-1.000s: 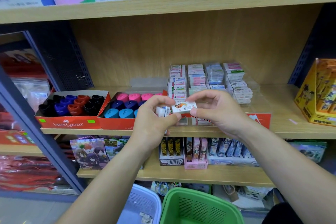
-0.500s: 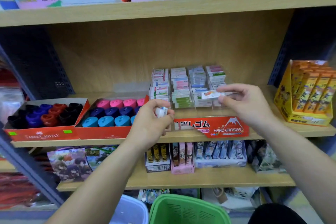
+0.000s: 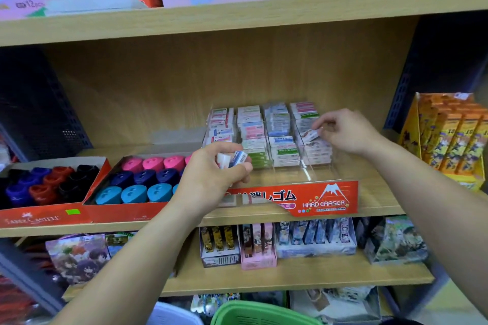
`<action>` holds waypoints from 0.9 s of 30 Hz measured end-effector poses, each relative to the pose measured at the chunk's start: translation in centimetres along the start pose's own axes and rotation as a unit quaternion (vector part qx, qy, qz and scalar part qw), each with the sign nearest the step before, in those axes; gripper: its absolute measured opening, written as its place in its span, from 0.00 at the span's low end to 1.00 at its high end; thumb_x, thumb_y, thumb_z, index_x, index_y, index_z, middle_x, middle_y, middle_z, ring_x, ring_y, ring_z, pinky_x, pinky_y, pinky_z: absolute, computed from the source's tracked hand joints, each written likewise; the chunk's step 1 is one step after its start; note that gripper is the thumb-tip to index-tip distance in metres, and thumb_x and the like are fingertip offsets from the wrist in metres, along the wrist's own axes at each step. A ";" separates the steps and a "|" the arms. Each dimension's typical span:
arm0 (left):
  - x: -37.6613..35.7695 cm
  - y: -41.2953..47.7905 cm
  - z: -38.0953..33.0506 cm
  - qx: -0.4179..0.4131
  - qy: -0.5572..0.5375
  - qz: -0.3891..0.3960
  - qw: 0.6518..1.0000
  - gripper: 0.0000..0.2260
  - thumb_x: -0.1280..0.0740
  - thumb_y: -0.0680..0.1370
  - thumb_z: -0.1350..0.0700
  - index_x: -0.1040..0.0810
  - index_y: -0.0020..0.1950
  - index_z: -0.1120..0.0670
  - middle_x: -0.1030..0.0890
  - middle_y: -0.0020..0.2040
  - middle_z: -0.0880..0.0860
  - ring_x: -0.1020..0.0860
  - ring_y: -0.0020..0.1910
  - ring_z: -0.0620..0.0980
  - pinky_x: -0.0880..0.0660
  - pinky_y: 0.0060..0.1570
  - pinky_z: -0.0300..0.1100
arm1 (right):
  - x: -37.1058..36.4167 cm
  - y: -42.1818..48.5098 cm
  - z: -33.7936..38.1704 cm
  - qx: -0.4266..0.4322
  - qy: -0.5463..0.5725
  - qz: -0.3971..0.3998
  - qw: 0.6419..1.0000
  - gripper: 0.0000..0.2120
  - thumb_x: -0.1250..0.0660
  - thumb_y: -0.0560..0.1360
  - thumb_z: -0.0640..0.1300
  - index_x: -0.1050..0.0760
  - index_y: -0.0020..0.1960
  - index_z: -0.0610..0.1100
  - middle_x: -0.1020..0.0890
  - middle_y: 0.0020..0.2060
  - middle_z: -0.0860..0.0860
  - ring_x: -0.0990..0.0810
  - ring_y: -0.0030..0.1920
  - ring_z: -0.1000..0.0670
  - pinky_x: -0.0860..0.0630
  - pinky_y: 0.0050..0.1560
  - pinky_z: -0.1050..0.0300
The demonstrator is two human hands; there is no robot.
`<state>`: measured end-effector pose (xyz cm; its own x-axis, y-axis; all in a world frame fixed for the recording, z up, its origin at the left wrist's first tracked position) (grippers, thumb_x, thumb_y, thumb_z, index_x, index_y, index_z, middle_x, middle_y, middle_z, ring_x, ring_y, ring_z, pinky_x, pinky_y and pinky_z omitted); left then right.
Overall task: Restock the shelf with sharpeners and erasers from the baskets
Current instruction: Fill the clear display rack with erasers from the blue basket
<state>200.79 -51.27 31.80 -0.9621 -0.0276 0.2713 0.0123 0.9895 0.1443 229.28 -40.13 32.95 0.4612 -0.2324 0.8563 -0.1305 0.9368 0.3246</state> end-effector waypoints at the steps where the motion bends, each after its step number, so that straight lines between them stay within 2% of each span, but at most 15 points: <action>1: -0.1 0.1 0.0 0.003 -0.005 0.003 1.000 0.15 0.25 0.77 0.60 0.21 0.62 0.54 0.13 0.44 0.56 0.14 0.42 0.53 0.16 0.48 0.49 | -0.2 0.0 -0.1 0.005 -0.025 0.013 1.000 0.09 0.34 0.79 0.40 0.16 0.51 0.49 0.15 0.54 0.52 0.20 0.53 0.48 0.29 0.56 0.58; 4: -0.6 0.0 -0.2 0.010 -0.027 0.007 1.000 0.15 0.25 0.76 0.61 0.21 0.62 0.54 0.13 0.46 0.56 0.14 0.40 0.51 0.17 0.39 0.45 | -0.6 -0.2 0.3 0.014 -0.060 0.023 0.998 0.11 0.36 0.78 0.39 0.16 0.53 0.49 0.14 0.55 0.49 0.21 0.58 0.44 0.40 0.65 0.60; 6: -0.9 0.0 -0.3 0.013 -0.028 -0.002 1.000 0.17 0.24 0.75 0.62 0.21 0.61 0.54 0.13 0.45 0.57 0.14 0.40 0.54 0.16 0.40 0.47 | -0.1 -1.0 1.3 0.009 -0.024 -0.025 0.999 0.11 0.37 0.79 0.39 0.16 0.54 0.47 0.15 0.56 0.48 0.20 0.59 0.44 0.40 0.72 0.55; 7: -1.0 0.0 -0.3 0.013 -0.019 -0.008 1.000 0.17 0.23 0.73 0.61 0.21 0.60 0.53 0.13 0.44 0.57 0.14 0.41 0.56 0.15 0.43 0.50 | 0.2 -1.6 2.1 0.014 -0.005 -0.062 0.998 0.11 0.36 0.79 0.40 0.16 0.54 0.47 0.15 0.55 0.50 0.21 0.59 0.46 0.36 0.72 0.52; 9: -1.2 0.0 -0.4 0.002 0.022 -0.023 0.999 0.18 0.20 0.71 0.58 0.21 0.57 0.50 0.14 0.44 0.56 0.14 0.40 0.56 0.16 0.44 0.55 | 0.5 -3.4 4.3 0.037 0.057 -0.105 0.992 0.09 0.34 0.79 0.41 0.16 0.53 0.49 0.16 0.51 0.55 0.20 0.54 0.52 0.26 0.62 0.53; 11: -1.5 0.1 -0.5 -0.017 0.063 -0.040 0.997 0.17 0.18 0.69 0.54 0.21 0.53 0.48 0.15 0.43 0.53 0.15 0.37 0.53 0.16 0.43 0.52 | 0.1 -5.2 6.9 0.057 0.172 -0.079 0.980 0.08 0.32 0.79 0.42 0.16 0.51 0.51 0.15 0.45 0.59 0.18 0.47 0.57 0.22 0.52 0.58; 13: -1.8 0.2 -0.7 -0.040 0.075 -0.056 0.995 0.17 0.17 0.67 0.52 0.21 0.50 0.47 0.17 0.39 0.50 0.23 0.30 0.47 0.20 0.35 0.43 | -0.6 -6.6 9.0 0.053 0.285 -0.018 0.957 0.06 0.30 0.78 0.42 0.16 0.50 0.52 0.14 0.41 0.55 0.17 0.43 0.55 0.21 0.46 0.61; 14: -2.0 0.2 -0.8 -0.052 0.077 -0.061 0.994 0.16 0.17 0.67 0.52 0.21 0.49 0.47 0.19 0.38 0.49 0.27 0.28 0.44 0.23 0.32 0.41 | -1.0 -7.1 9.7 0.044 0.328 0.010 0.943 0.05 0.30 0.78 0.43 0.17 0.51 0.51 0.14 0.40 0.53 0.17 0.41 0.55 0.22 0.43 0.62; 16: -2.3 0.3 -0.8 -0.074 0.086 -0.071 0.991 0.16 0.17 0.66 0.52 0.21 0.47 0.46 0.18 0.39 0.47 0.26 0.31 0.44 0.21 0.37 0.46 | -1.7 -7.8 10.5 0.029 0.379 0.045 0.924 0.05 0.29 0.78 0.42 0.17 0.53 0.48 0.15 0.37 0.50 0.18 0.36 0.56 0.24 0.37 0.66; 18: -2.4 0.1 -0.8 -0.092 0.089 -0.073 0.989 0.17 0.16 0.65 0.51 0.20 0.47 0.45 0.18 0.42 0.45 0.22 0.39 0.46 0.20 0.42 0.51 | -2.2 -8.1 10.7 0.013 0.406 0.056 0.912 0.07 0.29 0.78 0.38 0.18 0.54 0.45 0.16 0.35 0.49 0.19 0.34 0.56 0.24 0.37 0.65; 21: -2.4 0.0 -0.3 -0.108 0.084 -0.068 0.988 0.15 0.17 0.67 0.53 0.20 0.47 0.44 0.18 0.43 0.41 0.25 0.37 0.39 0.26 0.39 0.39 | -2.6 -8.1 10.1 -0.032 0.462 0.042 0.885 0.09 0.32 0.77 0.31 0.19 0.52 0.43 0.15 0.36 0.46 0.18 0.35 0.52 0.22 0.40 0.57; 23: -2.1 0.1 0.0 -0.107 0.073 -0.073 0.989 0.14 0.19 0.69 0.56 0.20 0.46 0.45 0.19 0.41 0.40 0.25 0.35 0.37 0.26 0.38 0.37 | -2.8 -8.1 9.4 -0.062 0.488 0.031 0.870 0.09 0.33 0.77 0.30 0.21 0.51 0.42 0.15 0.37 0.44 0.17 0.36 0.49 0.21 0.43 0.53; 24: -2.0 0.2 0.3 -0.101 0.053 -0.071 0.991 0.13 0.19 0.70 0.58 0.20 0.47 0.46 0.18 0.42 0.42 0.22 0.35 0.38 0.22 0.39 0.40 | -2.8 -8.1 9.1 -0.067 0.489 0.032 0.869 0.08 0.33 0.77 0.31 0.22 0.52 0.41 0.15 0.37 0.43 0.17 0.37 0.48 0.20 0.43 0.52; 26: -1.8 0.3 0.5 -0.080 0.016 -0.062 0.995 0.13 0.21 0.72 0.62 0.21 0.48 0.49 0.15 0.43 0.52 0.16 0.34 0.48 0.18 0.38 0.49 | -2.9 -8.3 9.0 -0.048 0.474 0.048 0.878 0.07 0.32 0.78 0.33 0.23 0.54 0.42 0.15 0.36 0.43 0.17 0.38 0.46 0.19 0.43 0.53; 27: -1.8 0.3 0.4 -0.075 0.013 -0.059 0.995 0.12 0.22 0.72 0.62 0.21 0.49 0.50 0.15 0.42 0.53 0.16 0.32 0.49 0.19 0.35 0.48 | -2.8 -8.4 9.1 -0.027 0.460 0.054 0.886 0.07 0.32 0.78 0.34 0.22 0.54 0.42 0.16 0.37 0.41 0.16 0.38 0.46 0.19 0.42 0.54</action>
<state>202.37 -50.83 31.00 -0.9518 -0.1483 0.2683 -0.0581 0.9466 0.3172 221.14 -49.76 31.46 0.9720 0.1464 0.1839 -0.1858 0.9577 0.2197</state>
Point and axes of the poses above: each hand's wrist, its own y-axis towards the middle knuckle, its own x-axis out of the back of the hand, z = x × y, the point moved 3 cm from there along y, towards the middle knuckle
